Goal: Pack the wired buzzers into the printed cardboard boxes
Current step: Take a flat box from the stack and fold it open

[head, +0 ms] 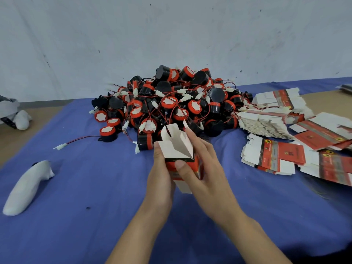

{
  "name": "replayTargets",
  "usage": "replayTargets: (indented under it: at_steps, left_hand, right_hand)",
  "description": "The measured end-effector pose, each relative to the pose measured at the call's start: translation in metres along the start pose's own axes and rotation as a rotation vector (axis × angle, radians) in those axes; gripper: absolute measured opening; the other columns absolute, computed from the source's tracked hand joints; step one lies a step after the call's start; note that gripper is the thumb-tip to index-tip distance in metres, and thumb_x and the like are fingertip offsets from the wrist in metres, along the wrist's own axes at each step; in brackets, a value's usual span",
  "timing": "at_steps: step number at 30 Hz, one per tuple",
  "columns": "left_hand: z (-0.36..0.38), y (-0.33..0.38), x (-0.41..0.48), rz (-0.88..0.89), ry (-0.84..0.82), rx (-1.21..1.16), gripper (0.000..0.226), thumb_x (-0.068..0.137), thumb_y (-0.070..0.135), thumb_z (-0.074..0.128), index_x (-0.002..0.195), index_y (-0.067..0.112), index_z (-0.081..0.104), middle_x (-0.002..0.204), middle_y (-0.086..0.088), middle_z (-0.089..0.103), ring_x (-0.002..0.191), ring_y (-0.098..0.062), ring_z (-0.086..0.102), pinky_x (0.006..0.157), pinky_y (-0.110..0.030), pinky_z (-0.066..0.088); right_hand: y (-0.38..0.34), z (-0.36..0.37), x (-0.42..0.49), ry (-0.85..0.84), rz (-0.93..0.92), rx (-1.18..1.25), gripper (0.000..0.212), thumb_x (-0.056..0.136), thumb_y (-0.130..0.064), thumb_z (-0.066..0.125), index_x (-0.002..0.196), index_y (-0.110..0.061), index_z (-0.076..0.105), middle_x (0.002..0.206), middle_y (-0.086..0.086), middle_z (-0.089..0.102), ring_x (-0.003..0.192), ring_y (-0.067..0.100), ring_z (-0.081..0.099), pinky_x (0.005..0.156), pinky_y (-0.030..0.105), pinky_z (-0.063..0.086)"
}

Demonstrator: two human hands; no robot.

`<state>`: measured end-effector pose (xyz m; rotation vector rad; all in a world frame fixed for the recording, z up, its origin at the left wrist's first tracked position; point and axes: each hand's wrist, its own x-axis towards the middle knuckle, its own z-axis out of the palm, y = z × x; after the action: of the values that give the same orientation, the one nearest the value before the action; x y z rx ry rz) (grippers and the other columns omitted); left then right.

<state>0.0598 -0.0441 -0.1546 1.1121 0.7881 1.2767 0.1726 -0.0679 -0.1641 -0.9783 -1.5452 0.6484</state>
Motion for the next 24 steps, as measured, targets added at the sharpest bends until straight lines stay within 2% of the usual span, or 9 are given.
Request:
replayTargets:
  at_steps: [4, 7, 10, 13, 15, 19, 21, 24]
  left_hand:
    - [0.001, -0.002, -0.003, 0.035, 0.028, -0.005, 0.054, 0.102, 0.059, 0.021, 0.1, 0.051, 0.074, 0.109, 0.008, 0.076, 0.104, -0.01, 0.071, 0.092, -0.04, 0.054]
    - [0.002, -0.001, -0.006, 0.056, 0.006, -0.006, 0.053, 0.1, 0.06, 0.021, 0.097, 0.055, 0.074, 0.107, 0.012, 0.076, 0.102, -0.005, 0.071, 0.088, -0.033, 0.053]
    - [0.003, 0.0, -0.008, 0.078, -0.033, 0.02, 0.052, 0.089, 0.066, 0.024, 0.1, 0.053, 0.074, 0.109, 0.01, 0.076, 0.104, -0.007, 0.071, 0.081, -0.023, 0.056]
    - [0.004, -0.001, -0.01, 0.085, -0.06, 0.032, 0.053, 0.085, 0.069, 0.026, 0.1, 0.052, 0.074, 0.106, 0.008, 0.076, 0.102, -0.008, 0.071, 0.083, -0.026, 0.055]
    - [0.005, 0.0, -0.011, 0.101, -0.059, 0.025, 0.052, 0.086, 0.07, 0.027, 0.1, 0.052, 0.074, 0.104, 0.009, 0.077, 0.099, -0.006, 0.072, 0.078, -0.023, 0.057]
    - [0.005, 0.003, -0.012, 0.13, -0.045, -0.011, 0.058, 0.093, 0.071, 0.025, 0.106, 0.044, 0.075, 0.107, 0.004, 0.076, 0.101, -0.011, 0.072, 0.075, -0.021, 0.057]
    - [0.005, 0.006, -0.011, 0.158, -0.028, -0.032, 0.061, 0.091, 0.071, 0.025, 0.109, 0.04, 0.074, 0.108, 0.002, 0.076, 0.102, -0.013, 0.072, 0.077, -0.021, 0.057]
    - [0.006, 0.01, -0.012, 0.209, -0.054, 0.029, 0.072, 0.089, 0.077, 0.028, 0.132, 0.03, 0.062, 0.122, -0.003, 0.071, 0.111, -0.018, 0.069, 0.082, -0.025, 0.057]
  right_hand:
    - [0.001, -0.001, -0.001, 0.032, -0.045, -0.132, 0.05, 0.091, -0.068, 0.051, 0.138, -0.064, 0.035, 0.148, -0.019, 0.034, 0.135, -0.002, 0.042, 0.097, 0.003, 0.038]
    - [0.002, -0.001, -0.004, 0.034, -0.064, -0.185, 0.046, 0.091, -0.069, 0.049, 0.134, -0.059, 0.039, 0.146, -0.017, 0.033, 0.131, 0.001, 0.046, 0.095, 0.006, 0.041]
    - [0.002, -0.002, -0.005, 0.055, -0.051, -0.195, 0.044, 0.088, -0.075, 0.046, 0.127, -0.054, 0.042, 0.141, -0.022, 0.033, 0.123, 0.001, 0.052, 0.087, 0.009, 0.048]
    - [0.001, -0.004, -0.006, 0.064, -0.048, -0.213, 0.033, 0.089, -0.069, 0.05, 0.118, -0.053, 0.043, 0.138, -0.025, 0.032, 0.118, -0.002, 0.054, 0.081, 0.011, 0.051]
    - [0.0, -0.006, -0.006, 0.056, -0.057, -0.224, 0.033, 0.089, -0.066, 0.051, 0.117, -0.051, 0.043, 0.138, -0.024, 0.032, 0.117, -0.001, 0.055, 0.081, 0.012, 0.052]
    - [0.0, -0.005, -0.008, 0.033, -0.061, -0.256, 0.039, 0.088, -0.067, 0.051, 0.121, -0.047, 0.043, 0.139, -0.022, 0.033, 0.114, 0.003, 0.058, 0.079, 0.024, 0.058]
    - [-0.001, -0.004, -0.008, 0.024, -0.066, -0.252, 0.038, 0.087, -0.065, 0.053, 0.12, -0.047, 0.044, 0.139, -0.022, 0.033, 0.117, 0.003, 0.056, 0.082, 0.023, 0.058]
    - [-0.003, -0.004, -0.006, 0.048, -0.025, -0.079, 0.028, 0.087, -0.057, 0.056, 0.114, -0.049, 0.05, 0.136, -0.02, 0.04, 0.121, 0.003, 0.055, 0.085, 0.022, 0.056]
